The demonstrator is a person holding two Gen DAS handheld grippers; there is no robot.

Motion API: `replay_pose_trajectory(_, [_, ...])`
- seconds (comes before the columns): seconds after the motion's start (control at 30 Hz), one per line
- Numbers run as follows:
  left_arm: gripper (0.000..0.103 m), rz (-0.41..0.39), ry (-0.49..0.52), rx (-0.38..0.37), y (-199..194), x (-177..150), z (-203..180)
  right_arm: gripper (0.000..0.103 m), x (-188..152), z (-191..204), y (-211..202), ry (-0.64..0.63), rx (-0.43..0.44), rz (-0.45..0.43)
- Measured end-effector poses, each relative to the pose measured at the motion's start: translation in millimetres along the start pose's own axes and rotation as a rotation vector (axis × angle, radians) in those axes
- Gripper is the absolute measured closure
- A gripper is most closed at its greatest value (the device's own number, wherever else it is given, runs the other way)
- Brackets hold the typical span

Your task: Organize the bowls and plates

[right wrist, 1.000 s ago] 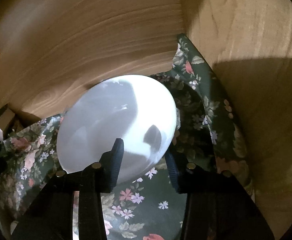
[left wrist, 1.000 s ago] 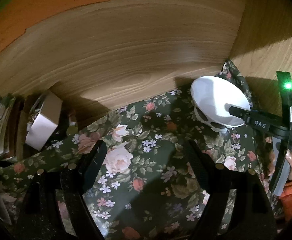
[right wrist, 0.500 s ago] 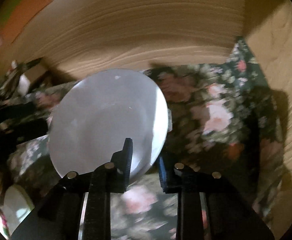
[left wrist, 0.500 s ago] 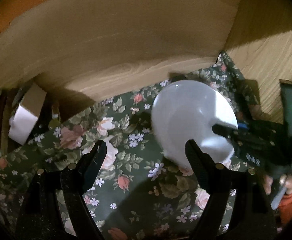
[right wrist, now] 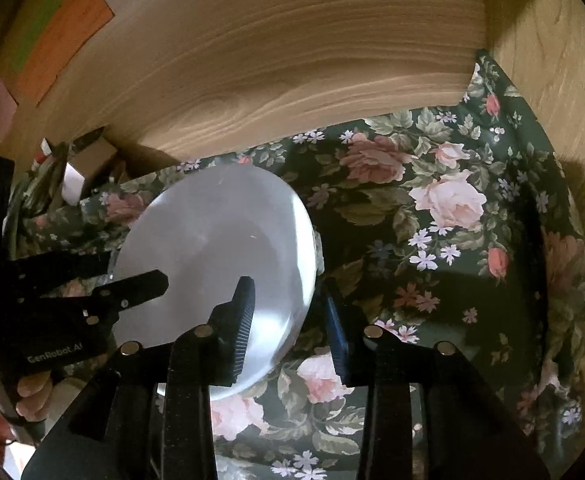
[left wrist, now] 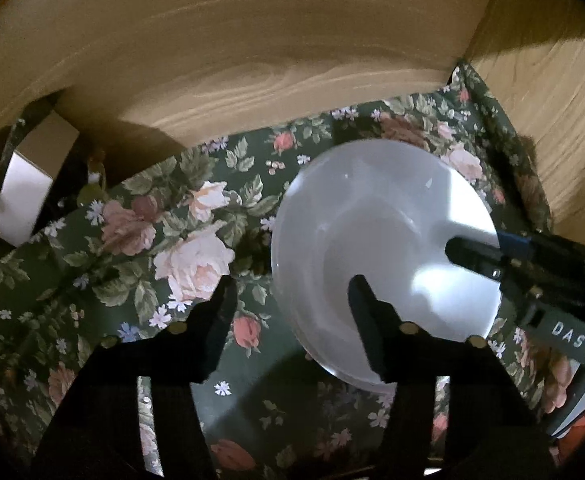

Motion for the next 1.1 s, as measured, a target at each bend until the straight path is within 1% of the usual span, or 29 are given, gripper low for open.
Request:
replay_pose_trajectory(0.1, [0.060,0.021,0.000,-0.011,5,-3,-1,0.072,0,3,7,-0.006,-0.014,0.002])
replay_pose_trajectory(0.2, [0.062,0.029,0.012,-0.019,8,-6,-2,0.074,4,9,13,-0.019,-0.030,-0.010])
replay_pose_trajectory(0.23, [0.063,0.028,0.019,-0.015,8,-6,-2,0.077,4,10,14,-0.027,-0.029,-0.008])
replay_pose_trajectory(0.27, [0.067,0.026,0.026,-0.010,8,-7,-2,0.080,5,11,14,-0.030,-0.023,-0.005])
replay_pose_trajectory(0.4, [0.079,0.029,0.032,-0.024,11,-6,-6,0.083,4,12,15,-0.055,-0.038,-0.010])
replay_pose_trajectory(0.47, [0.084,0.033,0.033,-0.026,11,-6,-7,0.085,3,11,14,-0.046,-0.033,-0.013])
replay_pose_trajectory(0.57, [0.084,0.033,0.040,-0.007,11,-6,-7,0.085,2,12,10,-0.047,-0.027,-0.017])
replay_pose_trajectory(0.73, [0.085,0.030,0.033,0.001,4,-9,-7,0.085,-1,19,0,-0.053,-0.022,-0.032])
replay_pose_trajectory(0.87, [0.085,0.005,0.028,0.003,-12,-13,-4,0.085,0,28,-13,-0.065,-0.015,-0.059])
replay_pose_trajectory(1.1, [0.085,-0.063,0.008,0.007,-50,-17,2,0.085,3,50,-45,-0.108,-0.011,-0.118])
Point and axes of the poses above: each gripper's, at about its wrist camera, not at the fingertips, and y roughly the way its jaws point, z to its left, x to its top, the point moved 8 cm from there along y, roughly the way its jaws point, and after that the axes turned 1 degree about -x, right-handed, at the moved point
